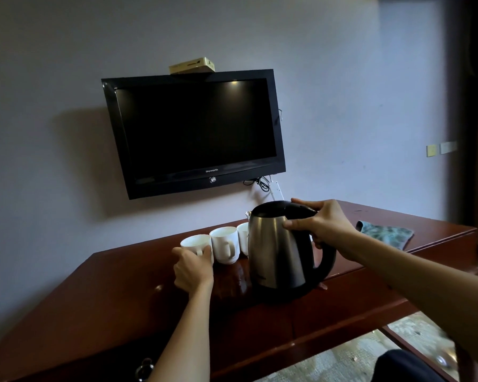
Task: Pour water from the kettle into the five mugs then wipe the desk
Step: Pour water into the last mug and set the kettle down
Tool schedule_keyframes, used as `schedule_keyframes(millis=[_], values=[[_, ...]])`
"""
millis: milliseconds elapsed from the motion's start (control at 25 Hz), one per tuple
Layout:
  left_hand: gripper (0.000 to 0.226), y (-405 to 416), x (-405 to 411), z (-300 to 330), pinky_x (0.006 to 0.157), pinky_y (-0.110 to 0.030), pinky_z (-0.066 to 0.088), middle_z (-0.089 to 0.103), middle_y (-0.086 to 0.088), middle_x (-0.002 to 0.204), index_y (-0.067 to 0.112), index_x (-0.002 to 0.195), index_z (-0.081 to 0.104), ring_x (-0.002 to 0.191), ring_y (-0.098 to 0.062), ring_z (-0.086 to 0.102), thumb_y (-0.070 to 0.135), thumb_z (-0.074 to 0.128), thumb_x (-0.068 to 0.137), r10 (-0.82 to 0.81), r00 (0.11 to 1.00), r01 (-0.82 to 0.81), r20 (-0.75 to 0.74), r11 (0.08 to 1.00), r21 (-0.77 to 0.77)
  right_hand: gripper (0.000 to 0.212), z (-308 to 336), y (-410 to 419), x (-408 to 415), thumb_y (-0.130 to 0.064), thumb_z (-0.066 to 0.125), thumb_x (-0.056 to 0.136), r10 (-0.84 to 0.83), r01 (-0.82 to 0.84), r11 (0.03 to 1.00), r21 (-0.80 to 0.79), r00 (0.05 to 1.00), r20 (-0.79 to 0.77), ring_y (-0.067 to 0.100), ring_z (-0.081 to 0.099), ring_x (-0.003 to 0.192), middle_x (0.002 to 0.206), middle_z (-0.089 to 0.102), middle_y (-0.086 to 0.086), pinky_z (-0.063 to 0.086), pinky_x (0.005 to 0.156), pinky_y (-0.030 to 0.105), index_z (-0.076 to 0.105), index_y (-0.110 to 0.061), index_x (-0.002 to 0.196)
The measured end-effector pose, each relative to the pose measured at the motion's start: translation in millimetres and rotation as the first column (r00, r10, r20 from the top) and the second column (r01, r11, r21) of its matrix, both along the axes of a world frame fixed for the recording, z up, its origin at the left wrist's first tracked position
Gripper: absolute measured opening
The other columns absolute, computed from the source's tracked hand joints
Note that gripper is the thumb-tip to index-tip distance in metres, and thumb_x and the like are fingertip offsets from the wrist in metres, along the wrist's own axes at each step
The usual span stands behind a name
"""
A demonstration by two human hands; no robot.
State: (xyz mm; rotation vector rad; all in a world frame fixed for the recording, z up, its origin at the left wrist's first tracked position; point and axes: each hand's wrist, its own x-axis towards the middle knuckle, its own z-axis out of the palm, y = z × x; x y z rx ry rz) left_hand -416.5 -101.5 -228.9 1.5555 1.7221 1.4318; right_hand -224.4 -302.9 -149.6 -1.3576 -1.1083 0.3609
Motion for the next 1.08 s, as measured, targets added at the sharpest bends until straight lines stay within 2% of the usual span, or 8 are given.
schedule_keyframes(millis=[160, 320, 440, 560, 680, 800, 920, 1080], values=[[0.065, -3.6, -9.0, 6.1, 0.083, -0.048, 0.050, 0.069, -0.024, 0.117, 0.003, 0.116, 0.050, 0.117, -0.045, 0.062, 0.053, 0.076, 0.083, -0.021, 1.000, 0.021, -0.021, 0.999, -0.030, 0.067, 0.5, -0.3, -0.2, -0.010, 0.088, 0.075, 0.011, -0.011, 1.000, -0.006, 1.000, -0.009, 0.001, 0.035, 0.029, 0.037, 0.049, -0.015, 0.034, 0.037, 0.016, 0.062, -0.012, 0.137], [0.074, -9.8, -24.0, 23.8, 0.090, -0.048, 0.048, 0.066, -0.018, 0.128, 0.012, 0.135, 0.050, 0.122, -0.041, 0.060, 0.053, 0.078, 0.081, -0.032, 0.994, 0.033, -0.102, 0.999, 0.008, 0.068, 1.8, -2.6, -0.4, -0.010, 0.089, 0.074, 0.016, -0.016, 1.000, -0.007, 1.000, 0.001, 0.000, 0.039, 0.029, 0.039, 0.053, -0.017, 0.035, 0.037, 0.014, 0.063, -0.012, 0.136], [0.077, -12.4, -35.1, 43.5, 0.091, -0.045, 0.048, 0.062, -0.012, 0.136, 0.017, 0.142, 0.048, 0.126, -0.038, 0.058, 0.056, 0.076, 0.082, -0.067, 0.983, 0.073, -0.172, 0.997, 0.027, 0.069, 0.5, -1.6, 0.7, -0.009, 0.090, 0.073, 0.026, -0.026, 1.000, 0.002, 1.000, 0.007, -0.004, 0.045, 0.031, 0.041, 0.055, -0.020, 0.035, 0.038, 0.009, 0.063, -0.010, 0.136], [0.077, -15.8, -41.2, 60.7, 0.090, -0.040, 0.047, 0.059, -0.005, 0.142, 0.023, 0.145, 0.045, 0.129, -0.031, 0.057, 0.062, 0.070, 0.084, -0.127, 0.935, 0.143, -0.332, 0.989, 0.024, 0.071, 0.7, -2.2, 2.1, -0.009, 0.091, 0.071, 0.035, -0.035, 0.999, 0.008, 0.999, 0.011, -0.006, 0.047, 0.032, 0.043, 0.056, -0.020, 0.035, 0.039, 0.006, 0.063, -0.010, 0.136], [0.077, -17.8, -42.6, 71.7, 0.095, -0.041, 0.049, 0.054, -0.002, 0.147, 0.027, 0.147, 0.043, 0.131, -0.028, 0.055, 0.064, 0.067, 0.084, -0.180, 0.874, 0.213, -0.452, 0.977, 0.023, 0.071, 0.1, -1.6, 4.2, -0.012, 0.092, 0.070, 0.033, -0.033, 0.999, 0.001, 0.999, 0.015, -0.007, 0.048, 0.034, 0.048, 0.059, -0.018, 0.035, 0.039, 0.006, 0.065, -0.013, 0.135], [0.074, -23.6, -40.7, 80.2, 0.098, -0.041, 0.049, 0.052, 0.001, 0.149, 0.029, 0.147, 0.044, 0.133, -0.025, 0.054, 0.062, 0.067, 0.084, -0.190, 0.829, 0.248, -0.526, 0.968, 0.040, 0.074, -1.0, 0.1, 6.5, -0.018, 0.094, 0.068, 0.029, -0.029, 1.000, -0.002, 0.999, 0.027, -0.009, 0.049, 0.035, 0.063, 0.062, -0.013, 0.035, 0.040, 0.006, 0.065, -0.017, 0.136], [0.073, -28.5, -38.3, 85.1, 0.096, -0.039, 0.049, 0.052, 0.002, 0.148, 0.029, 0.146, 0.045, 0.132, -0.023, 0.054, 0.062, 0.066, 0.085, -0.177, 0.787, 0.265, -0.590, 0.962, 0.064, 0.075, -1.5, 2.9, 8.9, -0.020, 0.095, 0.066, 0.024, -0.024, 1.000, -0.002, 0.999, 0.026, -0.009, 0.049, 0.037, 0.067, 0.063, -0.010, 0.035, 0.042, 0.006, 0.065, -0.019, 0.135], [0.072, -31.0, -34.0, 89.4, 0.091, -0.036, 0.049, 0.053, 0.003, 0.146, 0.031, 0.146, 0.045, 0.130, -0.021, 0.054, 0.062, 0.066, 0.085, -0.182, 0.744, 0.295, -0.643, 0.953, 0.073, 0.075, -0.4, 3.7, 9.4, -0.021, 0.095, 0.065, 0.017, -0.017, 1.000, 0.005, 1.000, 0.026, -0.008, 0.058, 0.051, 0.080, 0.072, -0.006, 0.042, 0.051, 0.009, 0.066, -0.018, 0.134]])
